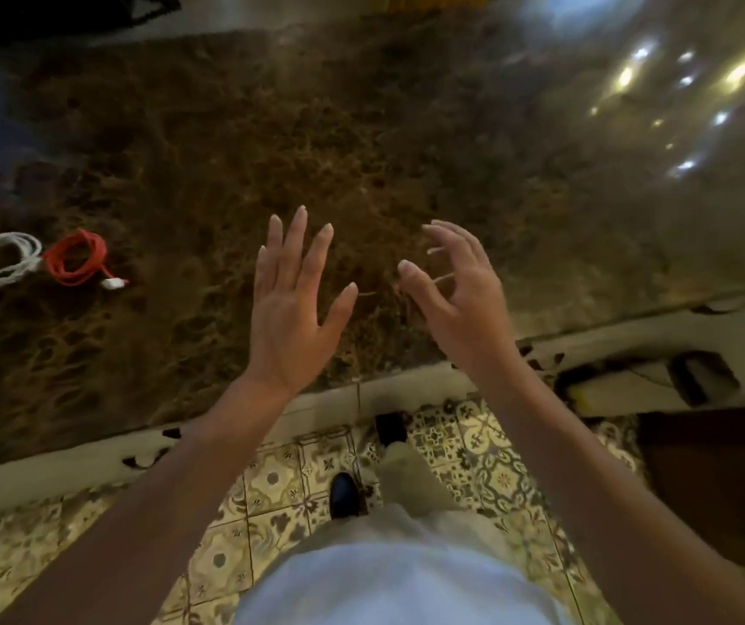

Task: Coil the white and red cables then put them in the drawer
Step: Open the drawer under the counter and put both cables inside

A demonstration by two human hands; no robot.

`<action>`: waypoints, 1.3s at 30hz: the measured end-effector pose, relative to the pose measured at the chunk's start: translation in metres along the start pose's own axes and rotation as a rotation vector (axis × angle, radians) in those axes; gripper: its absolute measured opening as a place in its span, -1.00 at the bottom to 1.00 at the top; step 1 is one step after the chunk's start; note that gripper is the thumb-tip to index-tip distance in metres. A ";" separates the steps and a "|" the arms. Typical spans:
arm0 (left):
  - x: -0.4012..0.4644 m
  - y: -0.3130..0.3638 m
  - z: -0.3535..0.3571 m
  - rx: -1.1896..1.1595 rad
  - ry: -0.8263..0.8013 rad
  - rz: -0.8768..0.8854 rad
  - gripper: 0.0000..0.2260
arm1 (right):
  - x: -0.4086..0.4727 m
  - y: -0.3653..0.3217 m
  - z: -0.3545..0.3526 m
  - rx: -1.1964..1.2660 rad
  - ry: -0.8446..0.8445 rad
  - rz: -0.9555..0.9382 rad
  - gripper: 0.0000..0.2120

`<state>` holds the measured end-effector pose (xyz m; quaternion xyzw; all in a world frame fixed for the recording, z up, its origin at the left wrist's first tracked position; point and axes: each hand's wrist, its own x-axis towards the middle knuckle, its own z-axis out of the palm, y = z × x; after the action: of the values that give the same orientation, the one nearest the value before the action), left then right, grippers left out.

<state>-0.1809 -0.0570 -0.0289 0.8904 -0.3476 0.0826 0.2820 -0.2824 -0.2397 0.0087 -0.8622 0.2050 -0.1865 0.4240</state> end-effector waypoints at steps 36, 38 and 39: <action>0.008 0.095 0.071 0.342 -0.504 -0.113 -0.31 | -0.093 0.177 -0.026 0.855 0.008 0.851 -0.83; 0.008 0.094 0.071 0.339 -0.497 -0.111 -0.31 | -0.100 0.177 -0.030 0.860 0.015 0.858 -0.82; 0.008 0.094 0.071 0.342 -0.493 -0.109 -0.30 | -0.106 0.177 -0.031 0.856 0.018 0.860 -0.83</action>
<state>-0.2410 -0.1575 -0.0437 0.9355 -0.3383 -0.0941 0.0391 -0.4221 -0.3043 -0.1321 -0.4535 0.4454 -0.0714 0.7687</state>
